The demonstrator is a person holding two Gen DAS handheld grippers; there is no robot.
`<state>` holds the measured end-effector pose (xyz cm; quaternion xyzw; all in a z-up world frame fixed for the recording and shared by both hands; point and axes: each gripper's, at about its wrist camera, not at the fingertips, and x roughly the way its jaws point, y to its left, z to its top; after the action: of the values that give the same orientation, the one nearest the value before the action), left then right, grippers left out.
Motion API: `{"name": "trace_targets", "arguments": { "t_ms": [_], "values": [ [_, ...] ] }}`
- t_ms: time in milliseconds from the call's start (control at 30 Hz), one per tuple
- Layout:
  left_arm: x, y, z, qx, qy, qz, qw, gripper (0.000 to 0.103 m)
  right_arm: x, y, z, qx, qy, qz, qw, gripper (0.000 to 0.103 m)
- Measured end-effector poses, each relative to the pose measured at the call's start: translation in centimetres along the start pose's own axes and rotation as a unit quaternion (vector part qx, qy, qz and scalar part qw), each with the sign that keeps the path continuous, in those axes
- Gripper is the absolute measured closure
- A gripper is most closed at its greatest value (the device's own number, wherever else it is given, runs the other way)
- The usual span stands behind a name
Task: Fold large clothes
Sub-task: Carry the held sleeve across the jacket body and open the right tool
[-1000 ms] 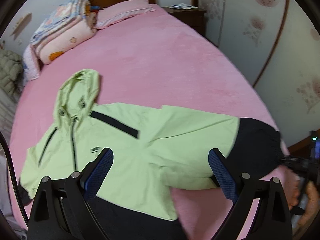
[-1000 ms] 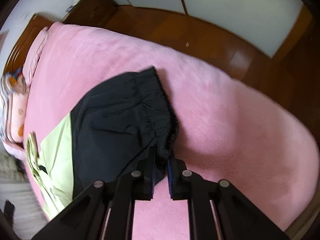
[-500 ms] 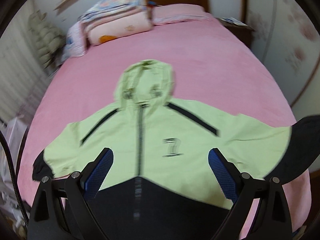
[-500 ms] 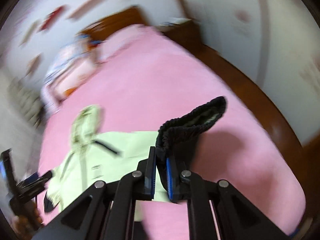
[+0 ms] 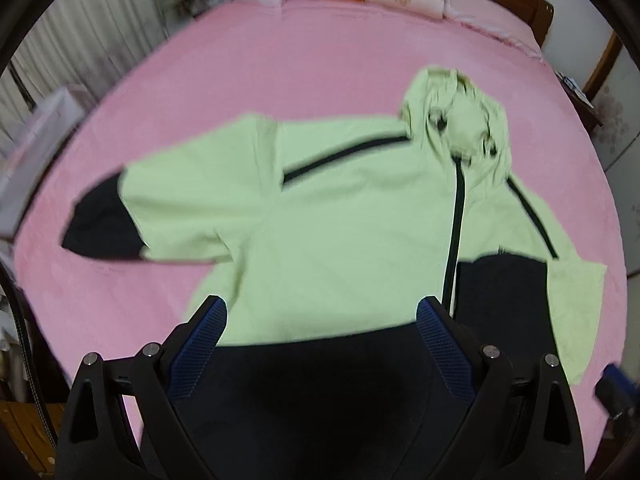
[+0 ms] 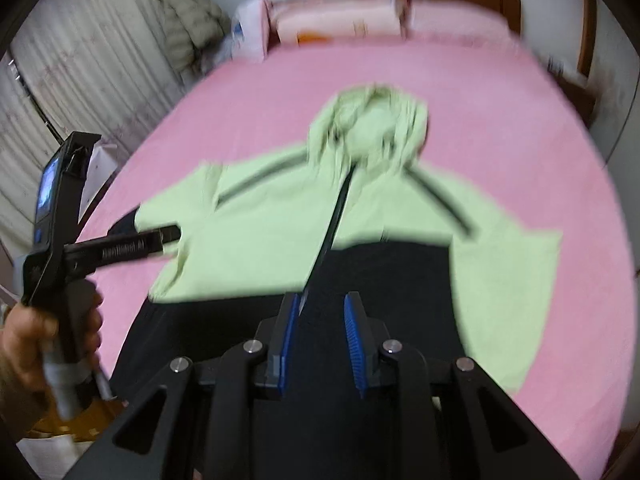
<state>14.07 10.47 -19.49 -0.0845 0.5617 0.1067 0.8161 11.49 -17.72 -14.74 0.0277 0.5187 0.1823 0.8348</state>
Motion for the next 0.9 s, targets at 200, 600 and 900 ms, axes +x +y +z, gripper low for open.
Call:
{"name": "trace_targets", "arguments": {
  "t_ms": [200, 600, 900],
  "values": [
    [5.2, -3.2, -2.5, 0.033, 0.067, -0.129, 0.9888, 0.024, 3.3, -2.5, -5.2, 0.072, 0.081, -0.040, 0.993, 0.079],
    [12.6, -12.0, -2.5, 0.112, 0.129, -0.256, 0.9514, 0.058, 4.2, -7.0, -10.4, 0.169, 0.098, -0.058, 0.979, 0.079],
    [15.3, -13.9, -1.0, 0.136, 0.139, -0.292, 0.9364, 0.063, 5.0, -8.7, -12.5, 0.187, 0.112, -0.055, 0.974, 0.079]
  ]
}}
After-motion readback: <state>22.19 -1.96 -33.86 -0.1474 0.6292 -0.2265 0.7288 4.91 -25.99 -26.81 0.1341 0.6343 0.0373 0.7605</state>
